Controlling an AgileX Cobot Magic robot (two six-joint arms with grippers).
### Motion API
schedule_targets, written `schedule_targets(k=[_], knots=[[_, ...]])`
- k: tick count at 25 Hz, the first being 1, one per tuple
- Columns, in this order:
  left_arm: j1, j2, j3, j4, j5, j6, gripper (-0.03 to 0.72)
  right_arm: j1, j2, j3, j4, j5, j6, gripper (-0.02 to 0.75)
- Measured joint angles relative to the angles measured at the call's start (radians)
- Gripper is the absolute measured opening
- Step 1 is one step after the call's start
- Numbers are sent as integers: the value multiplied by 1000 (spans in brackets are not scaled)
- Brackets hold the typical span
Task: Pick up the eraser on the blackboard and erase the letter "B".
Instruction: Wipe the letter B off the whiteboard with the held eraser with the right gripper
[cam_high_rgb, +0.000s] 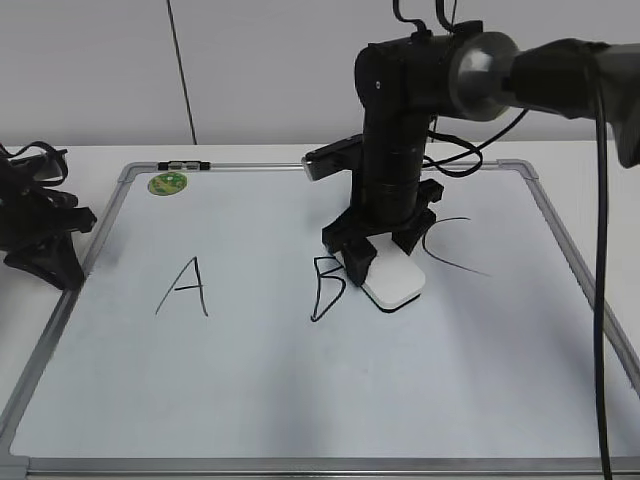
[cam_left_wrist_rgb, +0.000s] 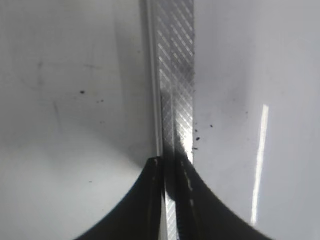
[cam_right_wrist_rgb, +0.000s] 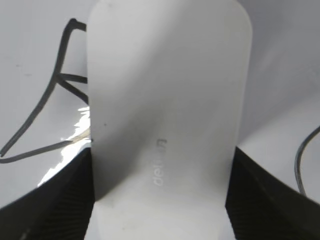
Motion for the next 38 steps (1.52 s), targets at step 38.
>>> schedule_targets(k=[38], knots=[[0, 0, 0, -10, -6, 0, 32, -20, 6, -8, -142, 0, 57, 540]])
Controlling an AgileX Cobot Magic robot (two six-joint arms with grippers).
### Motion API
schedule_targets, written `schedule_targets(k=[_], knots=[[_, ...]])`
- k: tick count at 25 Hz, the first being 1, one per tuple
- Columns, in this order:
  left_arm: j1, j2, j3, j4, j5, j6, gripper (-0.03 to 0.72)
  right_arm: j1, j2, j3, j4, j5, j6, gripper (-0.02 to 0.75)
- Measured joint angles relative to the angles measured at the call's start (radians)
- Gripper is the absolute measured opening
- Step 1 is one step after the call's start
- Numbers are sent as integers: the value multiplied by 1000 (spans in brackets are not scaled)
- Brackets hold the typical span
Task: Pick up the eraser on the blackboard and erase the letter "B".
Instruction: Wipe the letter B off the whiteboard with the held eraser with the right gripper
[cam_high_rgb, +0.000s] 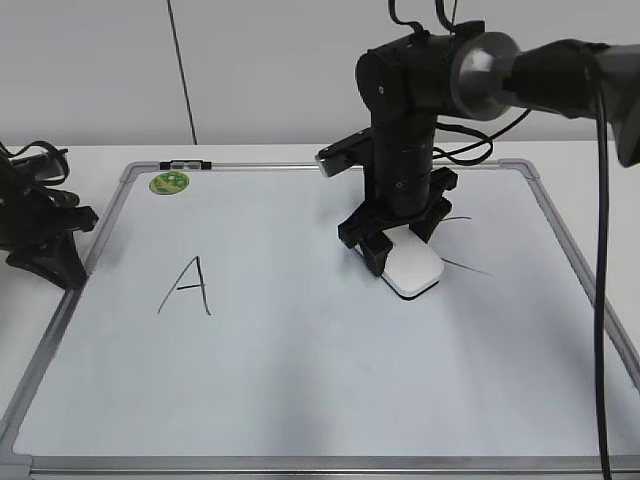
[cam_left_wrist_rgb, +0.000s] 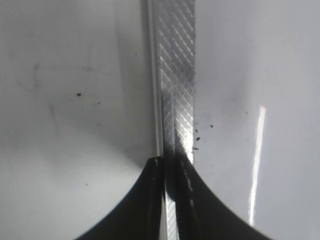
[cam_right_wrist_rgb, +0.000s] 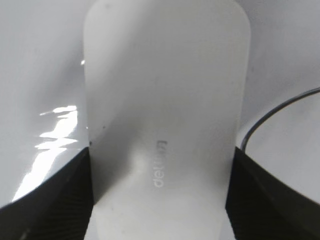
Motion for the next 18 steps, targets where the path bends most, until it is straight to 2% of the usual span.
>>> schedule_targets(k=[4, 8, 13, 18], knots=[[0, 0, 0, 0, 0, 0, 32, 21, 0, 0, -4, 0, 4, 540], [0, 0, 0, 0, 0, 0, 32, 85, 2, -4, -30, 0, 4, 539], [0, 0, 0, 0, 0, 0, 32, 158, 28, -116, 32, 2, -5, 538], [0, 0, 0, -2, 0, 0, 32, 162, -69, -174, 72, 2, -27, 538]])
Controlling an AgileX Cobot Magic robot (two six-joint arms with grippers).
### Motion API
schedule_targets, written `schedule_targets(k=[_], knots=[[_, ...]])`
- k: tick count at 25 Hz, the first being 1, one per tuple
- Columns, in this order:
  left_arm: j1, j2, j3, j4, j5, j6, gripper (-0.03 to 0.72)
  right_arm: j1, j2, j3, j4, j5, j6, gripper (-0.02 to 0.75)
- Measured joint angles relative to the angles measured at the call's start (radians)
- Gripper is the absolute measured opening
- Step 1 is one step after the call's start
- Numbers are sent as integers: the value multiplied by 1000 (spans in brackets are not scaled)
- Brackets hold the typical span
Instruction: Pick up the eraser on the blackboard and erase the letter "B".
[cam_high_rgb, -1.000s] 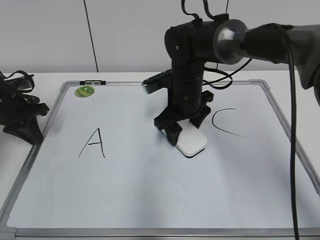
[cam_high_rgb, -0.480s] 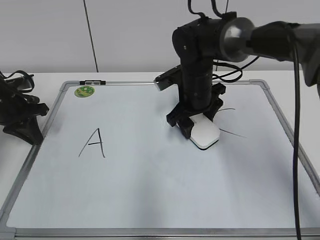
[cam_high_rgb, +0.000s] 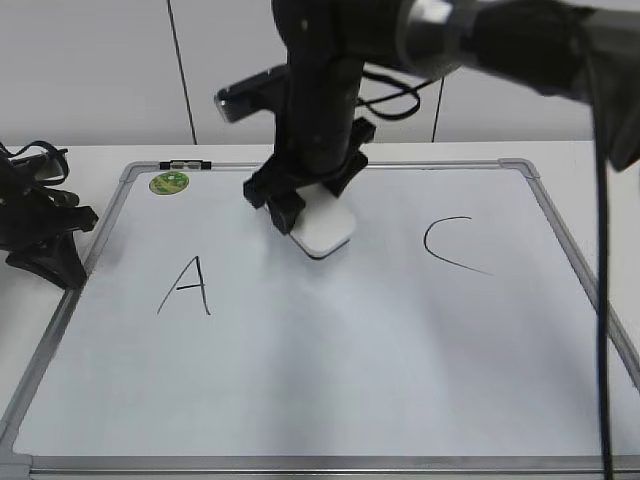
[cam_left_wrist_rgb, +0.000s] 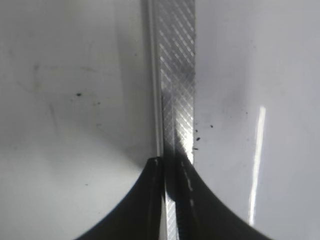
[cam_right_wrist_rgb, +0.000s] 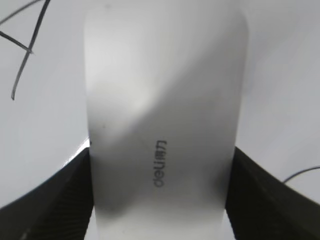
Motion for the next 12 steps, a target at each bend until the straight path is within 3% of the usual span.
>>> schedule_targets(k=[7, 12], knots=[[0, 0, 0, 0, -2, 0, 32, -46, -206, 0, -58, 20, -6, 538], [0, 0, 0, 0, -2, 0, 32, -181, -355, 81, -72, 22, -8, 538]])
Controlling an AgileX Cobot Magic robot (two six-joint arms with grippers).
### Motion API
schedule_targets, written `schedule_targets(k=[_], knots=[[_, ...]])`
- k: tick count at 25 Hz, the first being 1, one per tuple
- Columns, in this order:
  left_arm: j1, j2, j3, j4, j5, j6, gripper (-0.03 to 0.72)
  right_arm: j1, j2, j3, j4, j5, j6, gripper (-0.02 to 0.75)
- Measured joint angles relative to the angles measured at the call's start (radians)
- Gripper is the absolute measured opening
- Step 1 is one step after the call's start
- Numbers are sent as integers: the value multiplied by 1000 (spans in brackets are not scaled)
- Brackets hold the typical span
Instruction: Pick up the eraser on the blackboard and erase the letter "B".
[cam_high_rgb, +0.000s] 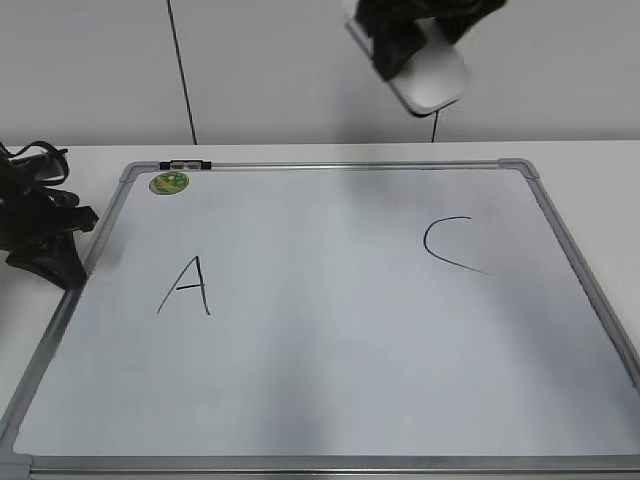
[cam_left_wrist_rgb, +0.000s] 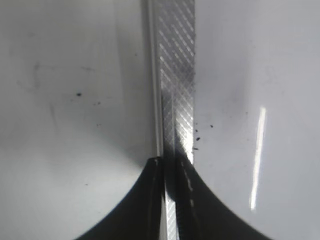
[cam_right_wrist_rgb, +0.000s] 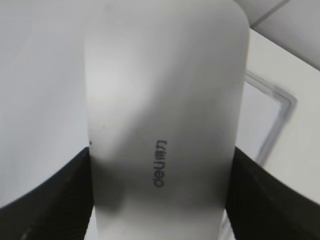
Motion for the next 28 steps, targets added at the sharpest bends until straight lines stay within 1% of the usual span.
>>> schedule_targets(k=[3, 6, 8, 11, 13, 17, 19, 28], knots=[[0, 0, 0, 0, 0, 0, 32, -109, -79, 114, -8, 2, 14, 538], [0, 0, 0, 0, 0, 0, 32, -199, -136, 230, 0, 2, 31, 538], [0, 0, 0, 0, 0, 0, 32, -268, -171, 318, 36, 4, 40, 538], [0, 0, 0, 0, 0, 0, 32, -344, -184, 426, 85, 2, 42, 538], [0, 0, 0, 0, 0, 0, 32, -385, -184, 525, 115, -36, 43, 538], [0, 0, 0, 0, 0, 0, 32, -430, -172, 652, 169, -142, 44, 538], [0, 0, 0, 0, 0, 0, 32, -436, -144, 677, 178, -170, 44, 538], [0, 0, 0, -4, 0, 0, 32, -437, 42, 685, 191, -271, 46, 538]])
